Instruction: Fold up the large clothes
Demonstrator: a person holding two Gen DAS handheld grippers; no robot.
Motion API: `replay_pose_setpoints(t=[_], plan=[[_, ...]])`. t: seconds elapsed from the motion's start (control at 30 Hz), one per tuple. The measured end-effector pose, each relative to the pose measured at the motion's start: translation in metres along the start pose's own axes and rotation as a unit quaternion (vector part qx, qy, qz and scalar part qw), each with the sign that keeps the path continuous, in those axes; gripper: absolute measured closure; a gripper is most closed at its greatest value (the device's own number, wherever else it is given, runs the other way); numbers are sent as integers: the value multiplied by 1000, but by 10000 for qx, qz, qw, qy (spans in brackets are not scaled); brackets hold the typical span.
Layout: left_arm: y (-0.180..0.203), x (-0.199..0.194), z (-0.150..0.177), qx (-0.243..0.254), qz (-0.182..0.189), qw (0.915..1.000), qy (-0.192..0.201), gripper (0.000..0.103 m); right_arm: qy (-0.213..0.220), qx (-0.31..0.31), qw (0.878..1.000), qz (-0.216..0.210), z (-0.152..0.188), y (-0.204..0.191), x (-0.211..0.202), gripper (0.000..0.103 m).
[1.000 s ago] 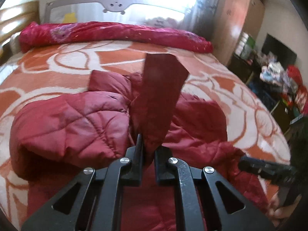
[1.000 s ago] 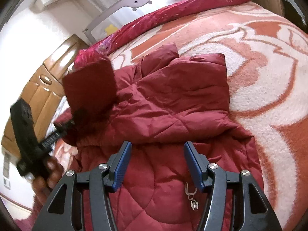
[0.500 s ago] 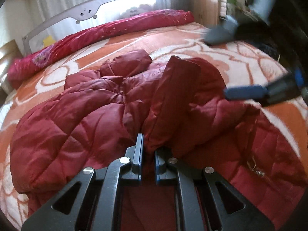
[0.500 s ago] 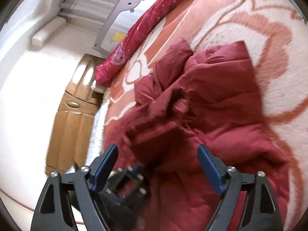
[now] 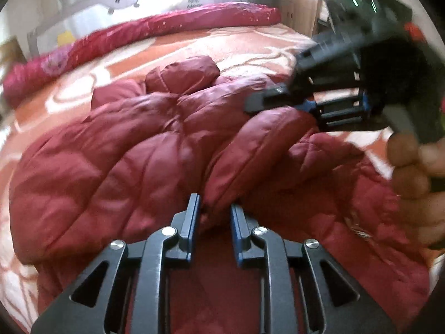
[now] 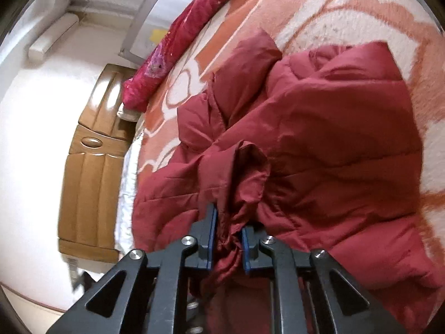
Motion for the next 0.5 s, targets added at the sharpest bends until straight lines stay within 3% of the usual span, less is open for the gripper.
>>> replay_pose_setpoints(t=[0.07,0.3,0.5], plan=[[-10,-14,-1,-190,127,9997,47,85,173,-36,9998,23,0,-1,-12,93],[-90,-49,-21,-999,-356,9931,496,85,562,-291,9980,53,4,-2,-63,96],[-150,-19,-20,-1563,-533,9861,189,85,591,-546,9947,634,2,13,-67,96]])
Point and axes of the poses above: each gripper's, at about its wrist camera, not at the fingertips, and x roughly the way its jaws point, y to its right, z to its underside, the point moved 8 cm from there along x, roughly the way its jaws point, and after that the axes turned 6 degrees about -x, right-handed, at the moved point
